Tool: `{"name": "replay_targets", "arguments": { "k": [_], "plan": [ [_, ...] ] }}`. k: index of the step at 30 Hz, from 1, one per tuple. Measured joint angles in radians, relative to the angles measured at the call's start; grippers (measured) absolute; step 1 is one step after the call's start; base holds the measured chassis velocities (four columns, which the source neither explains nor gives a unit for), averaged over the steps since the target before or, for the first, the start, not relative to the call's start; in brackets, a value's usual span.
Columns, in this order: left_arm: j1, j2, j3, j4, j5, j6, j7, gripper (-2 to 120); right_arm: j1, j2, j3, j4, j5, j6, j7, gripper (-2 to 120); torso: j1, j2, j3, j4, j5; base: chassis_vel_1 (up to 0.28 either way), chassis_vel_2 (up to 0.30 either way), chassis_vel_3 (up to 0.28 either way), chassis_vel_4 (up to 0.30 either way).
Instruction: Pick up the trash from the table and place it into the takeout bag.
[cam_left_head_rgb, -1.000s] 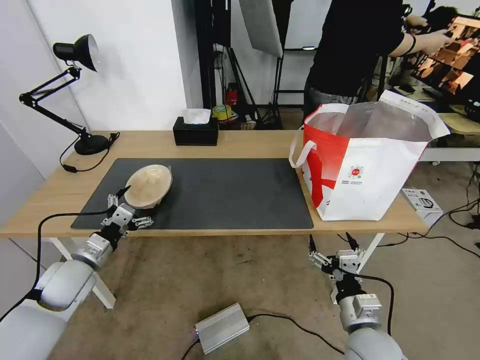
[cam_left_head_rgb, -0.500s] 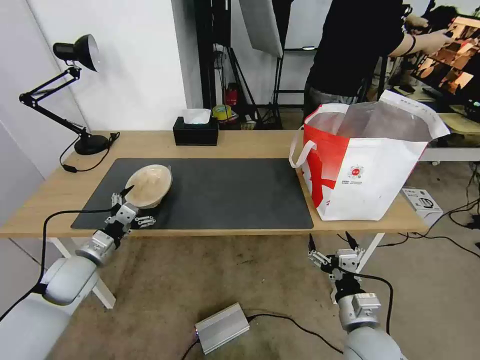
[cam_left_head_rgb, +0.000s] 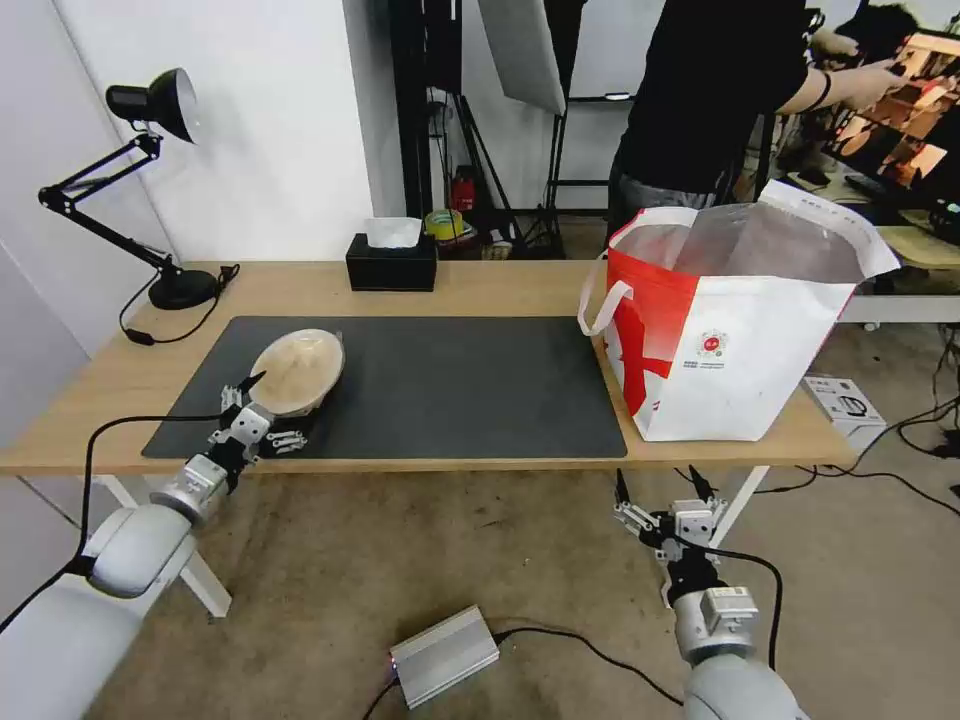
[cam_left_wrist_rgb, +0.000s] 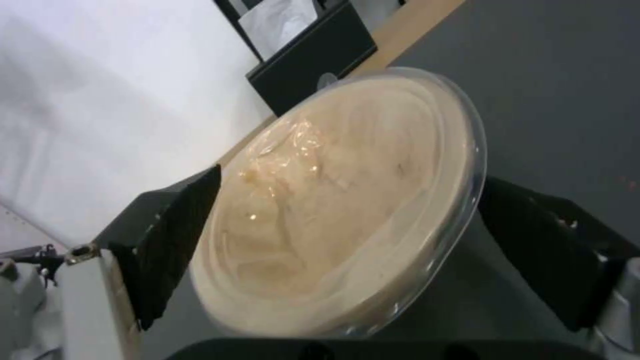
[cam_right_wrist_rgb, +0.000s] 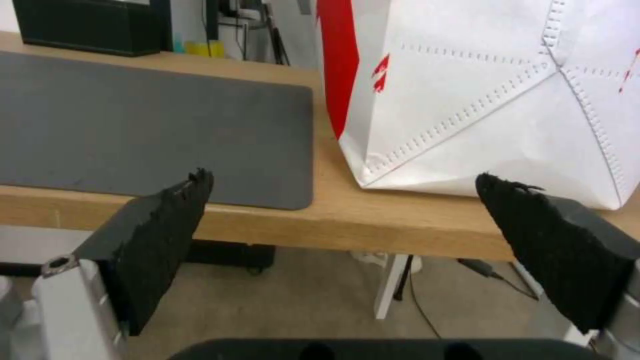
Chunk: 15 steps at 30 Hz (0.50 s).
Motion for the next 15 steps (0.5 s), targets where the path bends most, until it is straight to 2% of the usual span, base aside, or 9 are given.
{"name": "replay_targets", "arguments": {
  "k": [15],
  "plan": [
    [-0.029,0.003,0.032,0.014,0.000,0.000,0.000,100,0.002,0.007,-0.002,-0.003,-0.003,0.000,0.000,100,0.000,0.000,0.000,0.0000,0.0000,0.000,0.000,0.000,0.000]
  ]
}}
